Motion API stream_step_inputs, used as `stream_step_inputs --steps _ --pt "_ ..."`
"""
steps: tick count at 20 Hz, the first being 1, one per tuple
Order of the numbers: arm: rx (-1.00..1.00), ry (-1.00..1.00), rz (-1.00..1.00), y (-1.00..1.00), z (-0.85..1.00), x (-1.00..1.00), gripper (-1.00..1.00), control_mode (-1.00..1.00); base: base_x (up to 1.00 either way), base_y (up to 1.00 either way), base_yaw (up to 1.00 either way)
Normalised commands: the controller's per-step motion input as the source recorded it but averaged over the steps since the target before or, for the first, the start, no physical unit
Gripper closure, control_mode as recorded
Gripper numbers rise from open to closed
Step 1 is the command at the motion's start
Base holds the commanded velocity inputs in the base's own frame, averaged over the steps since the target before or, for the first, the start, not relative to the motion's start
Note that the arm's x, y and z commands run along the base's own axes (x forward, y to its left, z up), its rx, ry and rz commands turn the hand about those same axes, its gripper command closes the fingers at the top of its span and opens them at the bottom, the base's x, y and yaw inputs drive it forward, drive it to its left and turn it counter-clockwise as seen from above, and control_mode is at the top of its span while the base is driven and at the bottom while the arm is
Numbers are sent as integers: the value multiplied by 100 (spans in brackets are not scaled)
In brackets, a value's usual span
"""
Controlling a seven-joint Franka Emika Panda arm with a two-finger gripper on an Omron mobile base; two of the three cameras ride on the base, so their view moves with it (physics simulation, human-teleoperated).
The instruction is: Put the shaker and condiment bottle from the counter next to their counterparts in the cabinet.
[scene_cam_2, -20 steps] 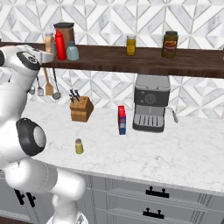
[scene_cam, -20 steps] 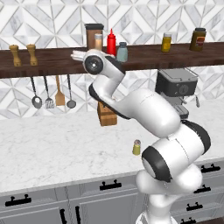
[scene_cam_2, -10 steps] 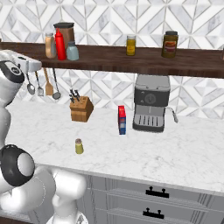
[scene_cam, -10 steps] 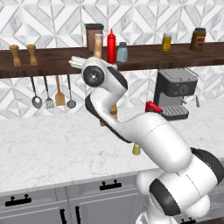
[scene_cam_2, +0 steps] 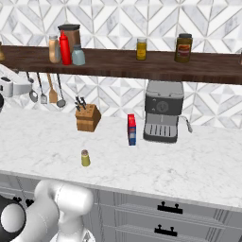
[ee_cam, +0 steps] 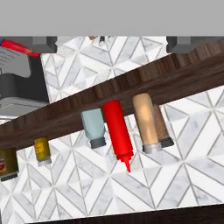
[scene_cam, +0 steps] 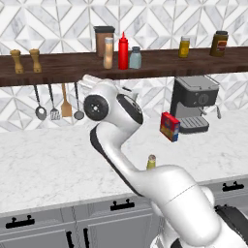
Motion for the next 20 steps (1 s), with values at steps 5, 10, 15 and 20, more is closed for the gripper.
stream_step_inputs --steps 5,10,15,20 --pt "3 0 -3 -29 -54 -24 -100 -100 0 0 0" --pt "6 0 0 -39 -68 -8 -100 -100 0 0 0" --pt "6 0 0 -40 -72 -8 -100 -100 0 0 0" --pt "8 0 0 -48 -71 -2 -100 -100 0 0 0"
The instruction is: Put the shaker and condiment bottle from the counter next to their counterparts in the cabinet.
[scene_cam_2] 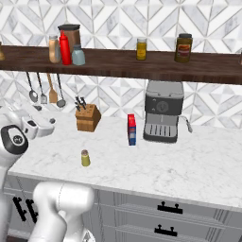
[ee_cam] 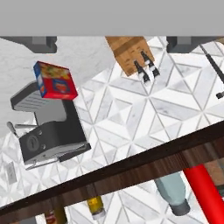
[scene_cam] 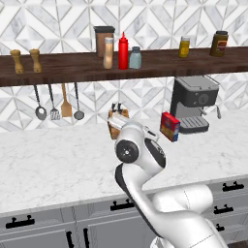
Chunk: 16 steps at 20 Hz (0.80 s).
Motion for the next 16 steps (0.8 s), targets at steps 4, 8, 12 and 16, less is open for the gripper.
stream_step_inputs --steps 4,8,12,16 --pt "7 0 0 -45 -71 0 -100 -100 0 0 0" --pt "5 2 2 -40 -62 0 -100 -100 0 0 0" --pt "0 1 17 -29 -51 0 -100 -100 0 0 0" --pt "0 0 26 -28 -49 0 -100 -100 0 0 0"
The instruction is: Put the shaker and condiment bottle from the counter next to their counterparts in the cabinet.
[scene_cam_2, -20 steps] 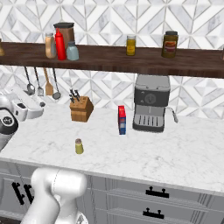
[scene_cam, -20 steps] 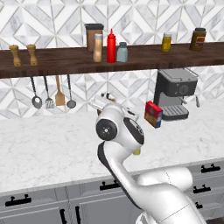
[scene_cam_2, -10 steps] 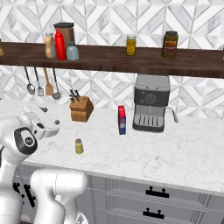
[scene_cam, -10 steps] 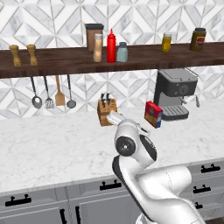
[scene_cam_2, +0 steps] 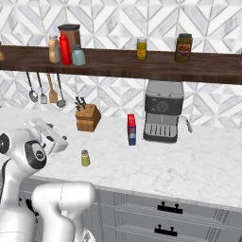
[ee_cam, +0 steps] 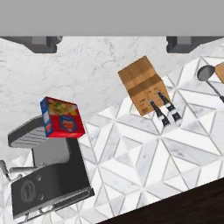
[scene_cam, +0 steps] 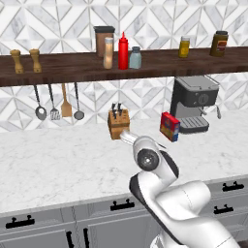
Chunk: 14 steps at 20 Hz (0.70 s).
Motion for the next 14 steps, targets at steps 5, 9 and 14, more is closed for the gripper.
stream_step_inputs --steps 5,9,14 --pt "0 0 26 -33 -55 0 -100 -100 0 0 0" --pt "0 0 25 -43 -57 0 -100 -100 0 0 0" --pt "4 0 28 -84 -52 0 -100 -100 0 0 0"
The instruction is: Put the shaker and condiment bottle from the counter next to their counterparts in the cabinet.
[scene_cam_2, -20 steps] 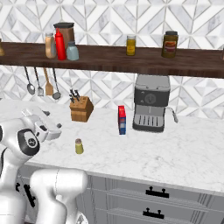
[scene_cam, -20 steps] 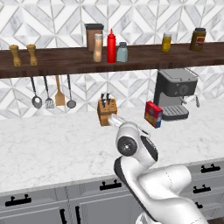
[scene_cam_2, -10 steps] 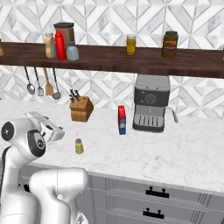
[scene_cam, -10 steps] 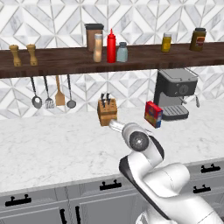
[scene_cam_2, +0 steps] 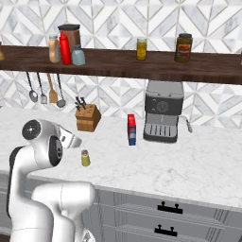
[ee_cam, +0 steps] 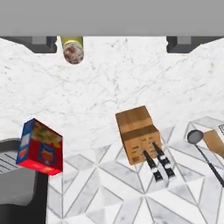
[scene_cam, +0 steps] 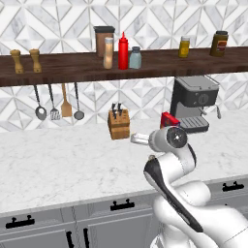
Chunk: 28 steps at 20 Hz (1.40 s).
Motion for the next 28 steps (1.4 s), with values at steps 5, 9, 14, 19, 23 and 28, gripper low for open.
stream_step_inputs --steps 5,9,14,19,23,28 --pt "8 0 26 -89 -50 0 -100 -100 0 0 0" --pt "4 0 14 -42 -35 4 -100 -100 0 0 0" --pt "0 0 18 -24 -37 17 -100 -100 0 0 0" --pt "2 -1 23 -18 -30 17 -100 -100 0 0 0" --pt "1 -2 32 -18 -35 22 -100 -100 0 0 0" --pt "0 -2 27 0 -46 18 -100 -100 0 0 0"
